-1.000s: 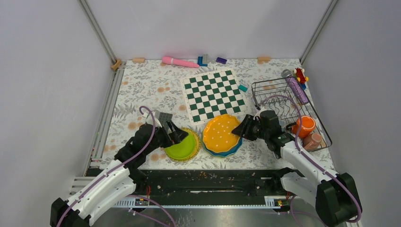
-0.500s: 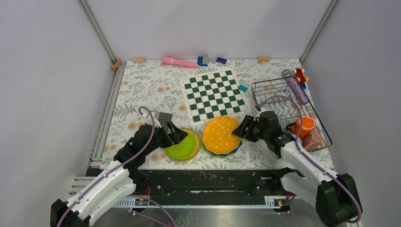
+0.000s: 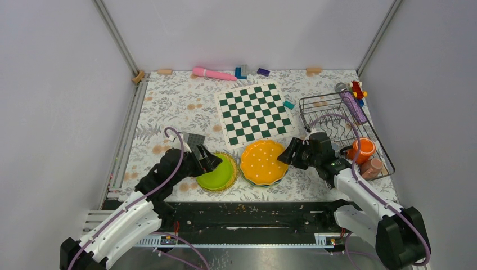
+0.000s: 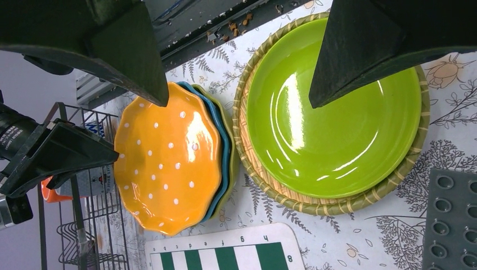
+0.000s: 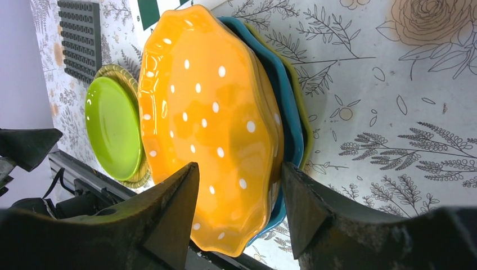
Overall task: Unload the mixed dishes from the dish rack
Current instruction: Place the plate at the center of the board.
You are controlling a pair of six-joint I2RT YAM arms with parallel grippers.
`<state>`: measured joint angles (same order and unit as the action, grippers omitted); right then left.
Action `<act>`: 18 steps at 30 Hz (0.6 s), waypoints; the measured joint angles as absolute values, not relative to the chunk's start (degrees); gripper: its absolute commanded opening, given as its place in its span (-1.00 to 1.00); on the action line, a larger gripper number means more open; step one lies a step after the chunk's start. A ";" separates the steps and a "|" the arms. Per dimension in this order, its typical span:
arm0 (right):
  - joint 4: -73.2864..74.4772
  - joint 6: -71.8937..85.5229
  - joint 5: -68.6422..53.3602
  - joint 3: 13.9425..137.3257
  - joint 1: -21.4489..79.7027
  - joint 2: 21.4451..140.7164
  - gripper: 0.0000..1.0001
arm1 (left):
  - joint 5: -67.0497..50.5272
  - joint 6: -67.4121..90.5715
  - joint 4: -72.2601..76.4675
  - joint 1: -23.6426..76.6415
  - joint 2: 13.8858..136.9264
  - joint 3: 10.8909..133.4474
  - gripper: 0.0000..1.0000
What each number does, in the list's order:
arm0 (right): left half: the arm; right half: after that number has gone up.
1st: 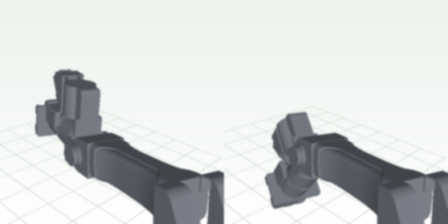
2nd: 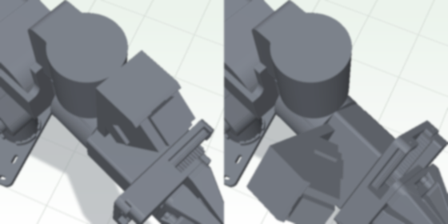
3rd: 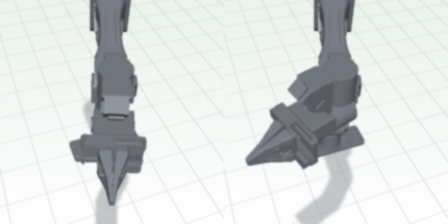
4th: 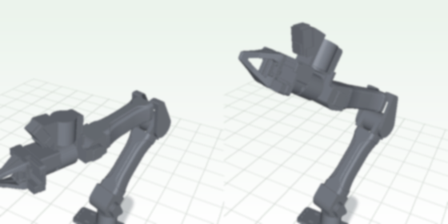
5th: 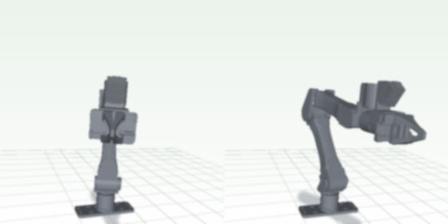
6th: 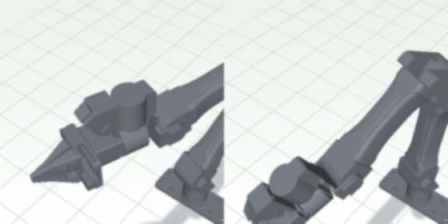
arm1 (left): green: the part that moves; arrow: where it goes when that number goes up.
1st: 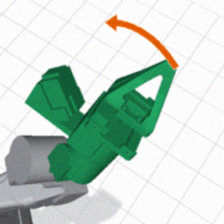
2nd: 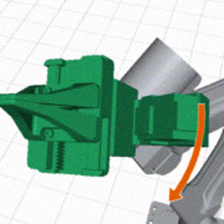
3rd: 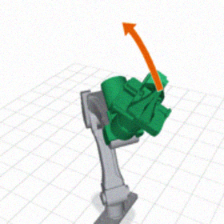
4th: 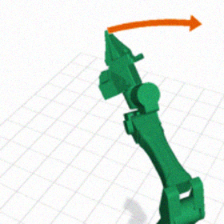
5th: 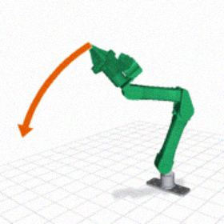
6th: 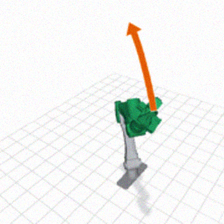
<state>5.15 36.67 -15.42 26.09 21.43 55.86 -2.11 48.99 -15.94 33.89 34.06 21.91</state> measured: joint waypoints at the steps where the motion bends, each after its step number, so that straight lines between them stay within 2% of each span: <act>1: 5.32 36.49 -15.40 26.09 21.43 55.94 0.25 | -2.02 48.95 -16.08 33.89 34.06 21.91 0.98; 18: 7.03 34.30 -12.78 27.40 21.50 54.46 0.25 | -0.08 48.88 -17.10 33.89 34.13 21.91 0.98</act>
